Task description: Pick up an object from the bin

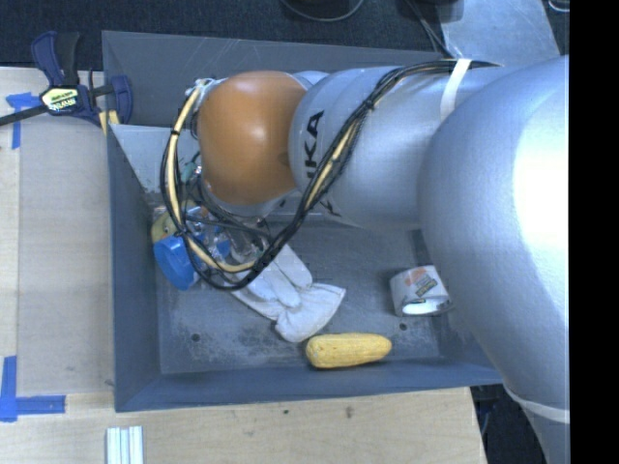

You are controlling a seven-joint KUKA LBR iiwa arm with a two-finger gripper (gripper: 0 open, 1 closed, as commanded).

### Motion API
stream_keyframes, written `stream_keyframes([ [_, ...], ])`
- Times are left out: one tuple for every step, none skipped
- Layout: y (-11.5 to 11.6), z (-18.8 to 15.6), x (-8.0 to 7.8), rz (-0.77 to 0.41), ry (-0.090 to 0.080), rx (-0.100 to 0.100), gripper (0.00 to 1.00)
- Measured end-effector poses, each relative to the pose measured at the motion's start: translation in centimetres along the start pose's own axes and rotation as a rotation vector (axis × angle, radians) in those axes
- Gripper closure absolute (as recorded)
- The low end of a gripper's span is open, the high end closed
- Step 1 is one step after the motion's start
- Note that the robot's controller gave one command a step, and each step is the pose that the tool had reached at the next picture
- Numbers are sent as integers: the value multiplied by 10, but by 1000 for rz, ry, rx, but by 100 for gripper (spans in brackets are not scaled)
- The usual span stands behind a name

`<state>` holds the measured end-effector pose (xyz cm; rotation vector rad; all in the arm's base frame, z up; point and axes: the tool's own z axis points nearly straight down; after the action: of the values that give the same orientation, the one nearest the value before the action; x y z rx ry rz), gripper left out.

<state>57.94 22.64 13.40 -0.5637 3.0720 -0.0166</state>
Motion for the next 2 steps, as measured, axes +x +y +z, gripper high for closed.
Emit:
stream_keyframes([
  [-63, 63, -2, -237, 2, -8, 100],
  [-63, 63, -2, -237, 2, -8, 100],
])
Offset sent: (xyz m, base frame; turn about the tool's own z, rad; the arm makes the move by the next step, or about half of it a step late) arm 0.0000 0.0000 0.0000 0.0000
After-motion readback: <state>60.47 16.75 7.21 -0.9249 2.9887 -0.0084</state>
